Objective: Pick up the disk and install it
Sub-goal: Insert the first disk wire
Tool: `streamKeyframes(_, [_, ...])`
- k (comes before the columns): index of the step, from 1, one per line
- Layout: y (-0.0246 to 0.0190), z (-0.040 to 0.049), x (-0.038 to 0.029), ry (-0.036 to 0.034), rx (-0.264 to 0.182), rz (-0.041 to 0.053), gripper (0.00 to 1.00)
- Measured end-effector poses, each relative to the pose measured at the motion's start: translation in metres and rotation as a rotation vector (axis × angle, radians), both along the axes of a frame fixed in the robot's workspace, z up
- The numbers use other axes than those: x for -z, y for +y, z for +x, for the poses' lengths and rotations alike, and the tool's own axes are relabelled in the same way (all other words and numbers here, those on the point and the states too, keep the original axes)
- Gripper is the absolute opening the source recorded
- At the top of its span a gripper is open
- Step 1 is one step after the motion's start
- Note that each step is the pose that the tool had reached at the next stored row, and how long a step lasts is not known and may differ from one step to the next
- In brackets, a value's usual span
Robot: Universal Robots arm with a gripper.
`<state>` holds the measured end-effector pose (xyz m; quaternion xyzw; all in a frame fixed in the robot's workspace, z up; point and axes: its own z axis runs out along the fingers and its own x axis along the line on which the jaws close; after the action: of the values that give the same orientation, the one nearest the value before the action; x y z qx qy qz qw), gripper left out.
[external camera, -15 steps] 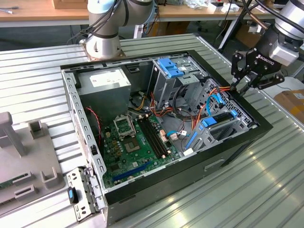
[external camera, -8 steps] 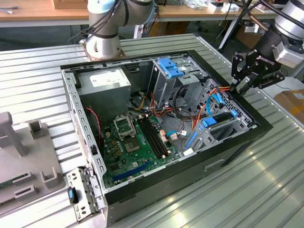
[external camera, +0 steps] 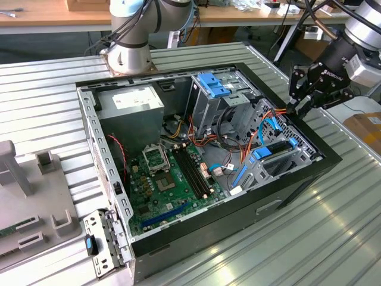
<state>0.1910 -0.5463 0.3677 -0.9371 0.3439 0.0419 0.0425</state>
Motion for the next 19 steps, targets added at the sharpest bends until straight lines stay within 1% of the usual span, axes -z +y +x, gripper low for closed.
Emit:
streamKeyframes(1, [0.0, 0.0002, -0.0001, 0.0001, -0.004, 0.0078, 0.36])
streamKeyframes(2, [0.0, 0.0011, 0.0, 0.0, -0.016, 0.0122, 0.36])
streamKeyframes(3, [0.0, 0.0019, 0.0001, 0.0, -0.023, 0.0125, 0.36])
streamKeyframes(9, [-0.0001, 0.0019, 0.0, 0.0001, -0.024, 0.0124, 0.36])
streamKeyframes(10, [-0.0001, 0.0019, 0.0, 0.0002, -0.032, 0.0126, 0.36])
streamKeyframes(12, [-0.0001, 0.002, 0.0, -0.0027, -0.051, 0.0176, 0.36])
streamKeyframes(13, [-0.0001, 0.002, 0.0001, -0.0068, -0.065, 0.024, 0.36])
streamKeyframes(14, [-0.0002, 0.0019, 0.0, -0.0191, -0.071, 0.0323, 0.36])
streamKeyframes(15, [-0.0003, 0.0019, 0.0001, -0.0401, -0.073, 0.0325, 0.36])
streamKeyframes(16, [-0.0007, 0.0018, 0.0001, -0.0594, -0.074, 0.0318, 0.36])
streamKeyframes(17, [-0.0009, 0.0017, 0.0002, -0.0684, -0.074, 0.0316, 0.36])
streamKeyframes(18, [-0.001, 0.0016, 0.0001, -0.072, -0.074, 0.0314, 0.36])
streamKeyframes(19, [-0.001, 0.0016, 0.0, -0.0722, -0.075, 0.0312, 0.36])
